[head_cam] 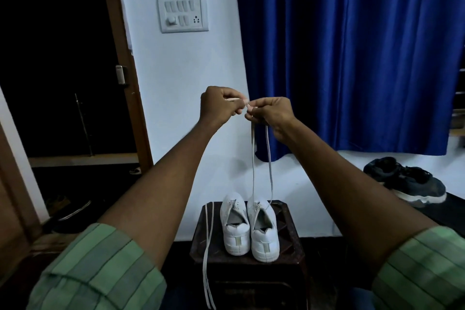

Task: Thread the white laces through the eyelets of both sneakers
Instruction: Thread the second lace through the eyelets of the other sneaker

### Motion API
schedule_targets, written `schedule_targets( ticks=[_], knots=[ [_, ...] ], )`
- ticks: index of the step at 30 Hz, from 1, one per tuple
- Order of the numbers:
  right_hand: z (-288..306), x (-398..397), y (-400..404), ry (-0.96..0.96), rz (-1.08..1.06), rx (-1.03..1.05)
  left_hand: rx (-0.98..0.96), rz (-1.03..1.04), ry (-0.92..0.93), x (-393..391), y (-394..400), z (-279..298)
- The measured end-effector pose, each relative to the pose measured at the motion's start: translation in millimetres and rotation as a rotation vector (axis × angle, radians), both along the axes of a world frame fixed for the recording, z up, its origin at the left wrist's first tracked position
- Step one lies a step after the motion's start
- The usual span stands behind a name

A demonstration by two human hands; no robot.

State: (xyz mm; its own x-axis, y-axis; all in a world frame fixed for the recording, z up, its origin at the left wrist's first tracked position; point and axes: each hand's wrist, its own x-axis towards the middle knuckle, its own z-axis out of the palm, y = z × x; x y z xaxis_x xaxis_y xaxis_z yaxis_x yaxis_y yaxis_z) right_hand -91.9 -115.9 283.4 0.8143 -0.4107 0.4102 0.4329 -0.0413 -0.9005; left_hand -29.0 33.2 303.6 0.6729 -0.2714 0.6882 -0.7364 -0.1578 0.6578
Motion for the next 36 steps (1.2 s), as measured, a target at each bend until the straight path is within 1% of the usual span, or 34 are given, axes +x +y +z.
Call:
schedule_targets(
  ticks=[3,5,8,9,11,13,14,17,20,22,23,25,27,32,36],
  knots=[
    [0,-1,-2,0.033,-0.058,0.013,-0.229,-0.032,0.189,2,4,-3],
    [1,0,0,0.039,-0.037,0.045,-0.365,-0.085,0.285,4,4,-5],
    [4,0,6,0.049,-0.040,0.073,-0.474,-0.131,0.344,6,0,-8],
    [4,1,8,0.058,-0.073,0.073,-0.480,-0.136,0.342,5,-2,-9],
    [6,2,10,0.079,-0.186,0.041,-0.423,-0.106,0.295,4,-5,-10],
    [10,2,11,0.089,-0.286,-0.013,-0.343,-0.032,0.201,4,-4,-10],
    [13,1,12,0.088,-0.300,-0.033,-0.323,-0.004,0.153,3,-3,-9],
    [26,-6,14,0.058,-0.226,-0.014,-0.334,0.020,0.078,1,-3,-4],
    [33,-11,15,0.042,-0.171,-0.035,-0.407,0.005,0.076,-1,-4,2],
    [34,-10,15,0.021,-0.178,-0.111,-0.449,-0.020,0.081,-2,-5,5],
    [35,-9,16,0.001,-0.214,-0.176,-0.455,-0.026,0.081,-3,-6,7],
    [36,-7,16,-0.046,-0.369,-0.357,-0.451,-0.040,0.089,-3,-6,8],
    [37,-5,16,-0.073,-0.455,-0.460,-0.430,-0.076,0.105,-6,-7,8],
    [35,-3,18,-0.078,-0.419,-0.545,-0.358,-0.113,0.092,-5,-5,9],
    [34,-6,19,-0.076,-0.356,-0.561,-0.291,-0.123,0.044,-3,-4,11]
  ],
)
